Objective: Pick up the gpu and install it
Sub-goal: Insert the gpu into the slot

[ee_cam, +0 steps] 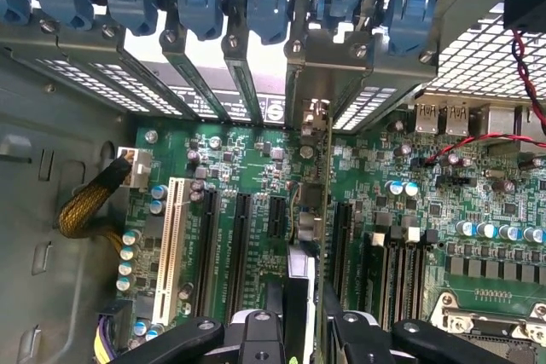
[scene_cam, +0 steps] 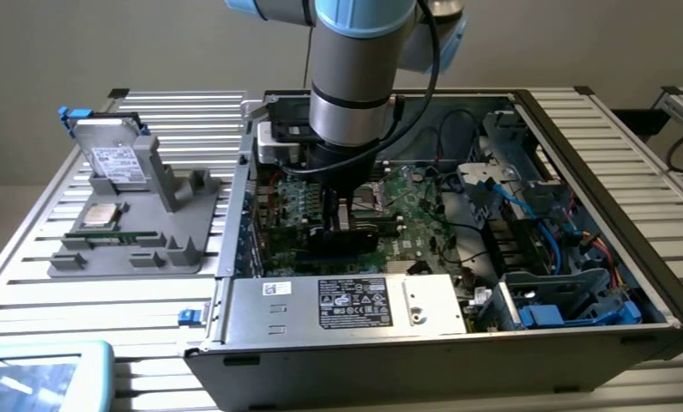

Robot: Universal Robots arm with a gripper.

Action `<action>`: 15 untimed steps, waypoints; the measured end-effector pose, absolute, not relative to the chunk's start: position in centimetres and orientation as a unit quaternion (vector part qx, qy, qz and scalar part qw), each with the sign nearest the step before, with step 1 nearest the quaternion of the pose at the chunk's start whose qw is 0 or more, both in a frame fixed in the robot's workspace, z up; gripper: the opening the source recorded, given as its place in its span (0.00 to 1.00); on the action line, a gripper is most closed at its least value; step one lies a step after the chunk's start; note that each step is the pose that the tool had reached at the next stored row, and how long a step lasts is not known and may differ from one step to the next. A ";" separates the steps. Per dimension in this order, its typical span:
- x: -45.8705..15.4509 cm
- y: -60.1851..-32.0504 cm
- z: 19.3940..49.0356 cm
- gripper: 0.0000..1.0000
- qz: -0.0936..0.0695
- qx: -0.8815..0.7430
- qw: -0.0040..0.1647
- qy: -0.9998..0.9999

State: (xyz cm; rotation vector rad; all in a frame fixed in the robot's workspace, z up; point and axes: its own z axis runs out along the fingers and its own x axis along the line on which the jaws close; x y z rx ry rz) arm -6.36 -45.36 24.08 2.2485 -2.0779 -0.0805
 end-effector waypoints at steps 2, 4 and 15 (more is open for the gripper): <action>-6.4 -45.4 24.1 0.27 -0.026 0.734 0.040 -0.678; -6.4 -45.4 24.0 0.27 -0.026 0.734 0.040 -0.678; -6.4 -45.4 23.9 0.27 -0.027 0.734 0.040 -0.678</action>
